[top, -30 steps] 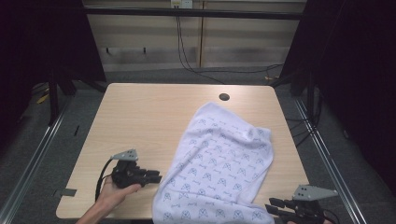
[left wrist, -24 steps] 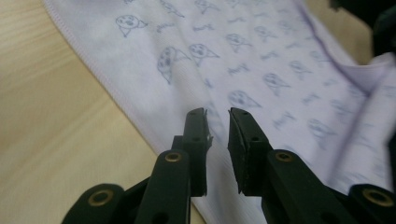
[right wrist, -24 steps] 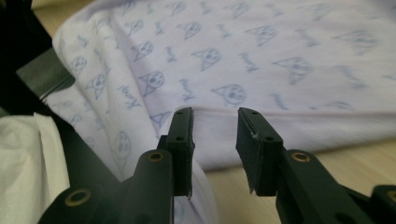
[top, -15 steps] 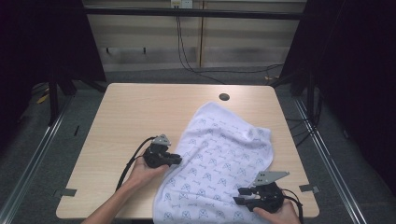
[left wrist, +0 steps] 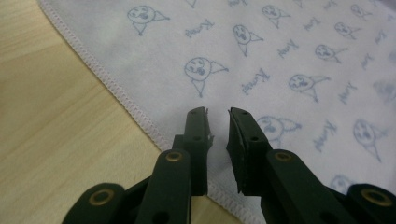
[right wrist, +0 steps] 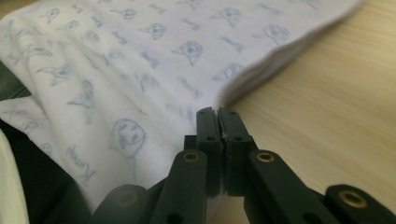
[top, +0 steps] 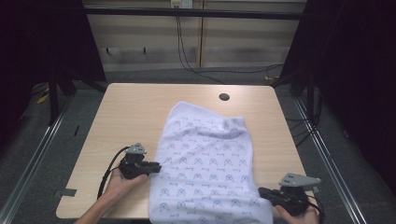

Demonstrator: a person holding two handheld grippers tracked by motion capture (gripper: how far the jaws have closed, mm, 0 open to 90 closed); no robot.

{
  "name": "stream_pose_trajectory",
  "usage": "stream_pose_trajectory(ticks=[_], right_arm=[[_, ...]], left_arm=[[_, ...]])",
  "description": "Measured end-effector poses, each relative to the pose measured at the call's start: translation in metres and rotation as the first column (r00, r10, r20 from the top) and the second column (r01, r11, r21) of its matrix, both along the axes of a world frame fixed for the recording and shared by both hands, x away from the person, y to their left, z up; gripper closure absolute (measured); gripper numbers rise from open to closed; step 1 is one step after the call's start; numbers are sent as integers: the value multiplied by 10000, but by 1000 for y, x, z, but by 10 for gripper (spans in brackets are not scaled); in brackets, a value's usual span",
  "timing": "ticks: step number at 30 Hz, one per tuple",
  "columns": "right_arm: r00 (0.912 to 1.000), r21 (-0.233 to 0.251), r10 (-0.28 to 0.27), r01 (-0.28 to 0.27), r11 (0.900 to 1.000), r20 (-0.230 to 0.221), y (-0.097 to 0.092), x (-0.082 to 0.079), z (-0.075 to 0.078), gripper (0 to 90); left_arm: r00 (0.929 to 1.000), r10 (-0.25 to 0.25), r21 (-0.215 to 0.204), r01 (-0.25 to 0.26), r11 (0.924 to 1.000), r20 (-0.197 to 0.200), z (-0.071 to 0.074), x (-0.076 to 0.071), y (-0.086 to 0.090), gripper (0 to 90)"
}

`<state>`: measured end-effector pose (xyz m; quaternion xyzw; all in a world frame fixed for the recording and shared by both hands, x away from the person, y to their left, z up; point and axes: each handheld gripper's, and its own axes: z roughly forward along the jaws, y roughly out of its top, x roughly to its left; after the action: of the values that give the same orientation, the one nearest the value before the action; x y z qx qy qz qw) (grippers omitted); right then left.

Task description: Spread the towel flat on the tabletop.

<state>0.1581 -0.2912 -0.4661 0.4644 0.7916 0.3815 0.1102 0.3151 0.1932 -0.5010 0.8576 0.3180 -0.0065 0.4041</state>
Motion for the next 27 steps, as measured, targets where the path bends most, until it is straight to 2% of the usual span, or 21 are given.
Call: stream_pose_trajectory(ticks=[2, 3, 5, 7, 8, 10, 11, 12, 13, 14, 15, 16, 17, 18, 20, 22, 23, 24, 26, 27], right_arm=[[9992, 43, -374, 375, 9993, -107, -12, -7, -2, 823], [9976, -55, -697, 696, 9976, -51, -16, -10, -3, 767], [9952, 188, -964, 961, 9952, 151, -24, -13, 0, 705], [9952, 268, -852, 840, 9961, 473, -26, -10, 2, 692], [9950, 299, -804, 787, 9964, 593, -25, -6, 3, 682], [9965, 466, -518, 488, 9977, 654, -20, 7, 2, 675], [9969, 400, -328, 300, 9988, 713, -16, 16, 2, 669], [9971, 314, -188, 165, 9994, 739, -11, 26, 1, 665], [9973, 267, -58, 38, 9996, 734, -6, 36, 1, 663], [9973, 267, -58, 38, 9996, 734, -6, 36, 1, 663], [9963, -14, 255, -255, 9997, 822, 7, 64, 0, 655], [9963, -14, 255, -255, 9997, 822, 7, 64, 0, 655], [9965, -140, 249, -239, 9996, 804, 12, 76, -1, 653], [9952, -513, 468, -425, 9978, 863, 22, 98, -5, 647], [9964, -547, 535, -499, 9973, 665, 29, 117, -11, 644], [9974, -1041, 543, -491, 9934, 479, 38, 130, -19, 610], [9974, -1041, 543, -491, 9934, 479, 38, 130, -19, 610], [9983, -1414, 330, -259, 9896, 478, 43, 137, -28, 575], [9984, -1366, 390, -331, 9901, 413, 45, 137, -31, 590], [9977, -1559, 464, -380, 9870, 504, 48, 135, -34, 605]], left_arm=[[9999, -107, -18, 107, 9999, -59, 1, 1, 0, 737], [9996, -256, 4, 256, 9997, -75, 1, 1, -1, 691], [9997, -230, -55, 230, 9997, -13, 3, 4, -2, 626], [9999, -122, -474, 121, 9988, -16, 4, 9, -1, 615], [10000, -56, -474, 56, 9989, 15, 6, 13, -2, 615], [9994, 284, -794, -267, 9965, 201, 9, 21, -3, 620], [9993, 345, -911, -330, 9953, 150, 10, 26, -4, 626], [9991, 391, -914, -376, 9951, 150, 11, 30, -6, 627], [9976, 560, -873, -522, 9948, 417, 10, 37, -10, 626], [9976, 560, -873, -522, 9948, 417, 10, 37, -10, 624], [9972, 633, -616, -607, 9963, 410, 6, 43, -14, 622], [9972, 633, -616, -607, 9963, 410, 6, 43, -14, 623], [9968, 691, -467, -672, 9966, 398, 2, 47, -16, 623], [9982, 488, -306, -478, 9984, 341, -5, 47, -18, 631], [9985, 404, -221, -396, 9990, 360, -4, 43, -18, 658], [9987, 273, -98, -269, 9996, 431, -4, 41, -17, 723], [9987, 273, -98, -269, 9996, 431, -4, 41, -17, 773], [9987, 79, 21, -80, 10000, 495, -4, 40, -16, 807], [9989, 86, 48, -89, 9999, 471, -4, 39, -16, 833], [9992, 57, 62, -59, 10000, 384, -4, 38, -15, 853]])
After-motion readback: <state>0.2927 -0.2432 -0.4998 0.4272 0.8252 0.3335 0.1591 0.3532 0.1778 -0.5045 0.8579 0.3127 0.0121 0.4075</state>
